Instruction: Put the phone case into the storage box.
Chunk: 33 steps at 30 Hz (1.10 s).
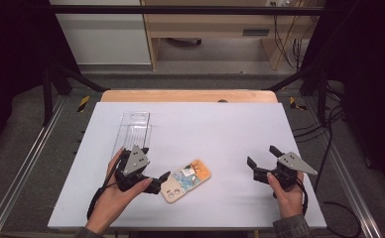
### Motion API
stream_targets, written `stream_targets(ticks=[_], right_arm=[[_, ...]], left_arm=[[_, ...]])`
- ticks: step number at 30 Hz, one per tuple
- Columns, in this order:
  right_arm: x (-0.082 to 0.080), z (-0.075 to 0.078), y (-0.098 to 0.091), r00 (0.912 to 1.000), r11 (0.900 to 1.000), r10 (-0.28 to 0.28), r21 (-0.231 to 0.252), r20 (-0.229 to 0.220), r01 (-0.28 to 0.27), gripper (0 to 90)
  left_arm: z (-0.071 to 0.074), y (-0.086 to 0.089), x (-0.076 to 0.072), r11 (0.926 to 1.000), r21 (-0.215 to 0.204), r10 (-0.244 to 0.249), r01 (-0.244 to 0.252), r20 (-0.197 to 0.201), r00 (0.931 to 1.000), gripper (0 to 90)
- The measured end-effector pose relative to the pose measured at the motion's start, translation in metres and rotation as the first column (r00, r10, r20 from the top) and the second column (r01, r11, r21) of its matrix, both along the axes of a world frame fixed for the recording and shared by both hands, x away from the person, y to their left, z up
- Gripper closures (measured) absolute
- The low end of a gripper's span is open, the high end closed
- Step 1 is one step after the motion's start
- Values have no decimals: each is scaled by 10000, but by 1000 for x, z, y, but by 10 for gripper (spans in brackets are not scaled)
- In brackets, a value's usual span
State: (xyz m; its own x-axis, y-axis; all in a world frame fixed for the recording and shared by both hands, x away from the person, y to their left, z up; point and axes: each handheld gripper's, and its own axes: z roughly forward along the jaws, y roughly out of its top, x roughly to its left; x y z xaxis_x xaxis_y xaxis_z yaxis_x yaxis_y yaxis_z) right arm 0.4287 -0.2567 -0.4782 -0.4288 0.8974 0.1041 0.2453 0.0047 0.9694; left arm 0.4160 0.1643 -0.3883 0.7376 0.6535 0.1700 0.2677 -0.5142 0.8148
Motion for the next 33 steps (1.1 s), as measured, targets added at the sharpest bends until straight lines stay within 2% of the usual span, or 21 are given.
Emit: stream_targets(ticks=[7, 10, 11, 17, 19, 23, 28, 33], right_arm=[[-1, -1, -3, 10000, 9999, -60, 120, -68, 61, 65], [-1, -1, -2, 10000, 9999, 3, 108, -83, -2, 65], [-1, -1, -2, 10000, 9999, 3, 108, -83, -2, 65], [0, -2, 0, 9998, 9999, 144, 40, -158, -144, 62], [0, -3, 0, 9997, 9998, 192, -13, -155, -192, 61], [0, -4, 1, 9994, 9997, 252, -30, -227, -253, 60], [0, -4, 2, 9992, 9996, 289, -43, -281, -291, 60], [0, -4, 2, 9991, 9995, 297, -62, -299, -299, 61]], left_arm=[[-16, -13, 0, 9987, 404, -283, 313, -711, 9971, 30], [-30, -22, -1, 9960, 642, -556, 624, -1033, 9931, 31], [-30, -22, -1, 9960, 642, -556, 624, -1033, 9931, 31], [-56, -29, 2, 9955, 717, -492, 615, -1625, 9855, 39], [-64, -31, 2, 9949, 826, -429, 573, -1658, 9852, 38], [-77, -33, 1, 9969, 662, -303, 429, -1804, 9831, 37], [-86, -33, 1, 9954, 708, -500, 641, -1857, 9813, 38], [-92, -30, 2, 9964, 616, -451, 585, -1995, 9788, 38]])
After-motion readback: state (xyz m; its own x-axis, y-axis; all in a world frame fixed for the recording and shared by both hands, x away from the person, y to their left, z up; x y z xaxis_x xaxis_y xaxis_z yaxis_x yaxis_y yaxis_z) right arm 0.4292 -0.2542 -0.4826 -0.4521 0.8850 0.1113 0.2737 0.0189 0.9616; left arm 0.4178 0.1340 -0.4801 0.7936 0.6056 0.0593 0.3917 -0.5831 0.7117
